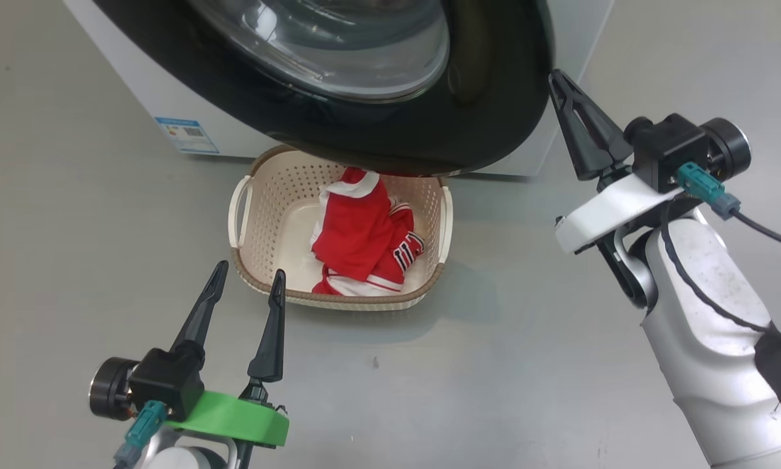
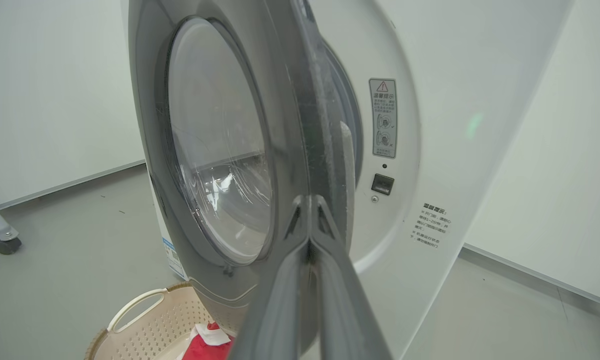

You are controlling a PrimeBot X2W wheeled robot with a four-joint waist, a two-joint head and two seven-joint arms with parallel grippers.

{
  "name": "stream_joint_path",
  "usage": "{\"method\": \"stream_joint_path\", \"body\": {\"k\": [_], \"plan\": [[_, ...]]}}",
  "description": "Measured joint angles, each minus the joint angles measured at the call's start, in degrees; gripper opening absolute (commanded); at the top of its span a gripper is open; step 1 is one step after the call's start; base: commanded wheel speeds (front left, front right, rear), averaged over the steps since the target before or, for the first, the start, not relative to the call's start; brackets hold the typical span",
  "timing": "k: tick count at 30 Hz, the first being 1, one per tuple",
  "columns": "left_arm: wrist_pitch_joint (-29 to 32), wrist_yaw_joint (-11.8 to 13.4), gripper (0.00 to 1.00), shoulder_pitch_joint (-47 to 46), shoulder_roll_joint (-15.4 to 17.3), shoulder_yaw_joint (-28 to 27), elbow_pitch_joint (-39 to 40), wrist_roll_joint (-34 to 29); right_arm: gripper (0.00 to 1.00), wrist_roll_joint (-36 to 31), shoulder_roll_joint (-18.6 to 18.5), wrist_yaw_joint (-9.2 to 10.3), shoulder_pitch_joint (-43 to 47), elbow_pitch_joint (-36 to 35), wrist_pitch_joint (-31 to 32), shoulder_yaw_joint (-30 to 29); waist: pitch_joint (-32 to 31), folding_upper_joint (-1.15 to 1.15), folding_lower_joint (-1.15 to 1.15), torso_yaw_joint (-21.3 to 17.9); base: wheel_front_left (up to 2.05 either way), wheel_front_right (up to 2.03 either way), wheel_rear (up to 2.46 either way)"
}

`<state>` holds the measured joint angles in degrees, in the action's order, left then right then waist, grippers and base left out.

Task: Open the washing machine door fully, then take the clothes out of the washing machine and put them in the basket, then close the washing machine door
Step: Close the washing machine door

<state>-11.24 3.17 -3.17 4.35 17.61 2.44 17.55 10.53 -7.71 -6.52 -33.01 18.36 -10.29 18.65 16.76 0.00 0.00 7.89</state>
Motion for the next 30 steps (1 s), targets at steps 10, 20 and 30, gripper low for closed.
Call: {"method": "stream_joint_path", "body": {"k": [10,20,30], "plan": [[-0.77,0.0,1.0,-2.33,-0.45,0.25,-1.69,0.0,0.0,0.85,-0.32,-0.47,-5.0,4.26,-0.11,0.12,2.95,0.0,0.0,3.0,0.0,0.0,0.0],[-1.43,-0.03,1.0,-5.14,-1.18,1.42,-2.46,-0.08,0.0,1.66,-1.6,-0.49,-10.22,7.54,-0.22,-1.23,5.19,0.0,0.0,4.35,0.0,0.0,0.0],[-1.93,-0.29,1.0,-6.89,-1.45,2.7,-3.71,-0.08,0.0,2.57,-3.61,-0.98,-16.21,11.58,-0.68,-2.57,6.83,0.0,0.0,5.42,0.0,0.0,0.0]]}}
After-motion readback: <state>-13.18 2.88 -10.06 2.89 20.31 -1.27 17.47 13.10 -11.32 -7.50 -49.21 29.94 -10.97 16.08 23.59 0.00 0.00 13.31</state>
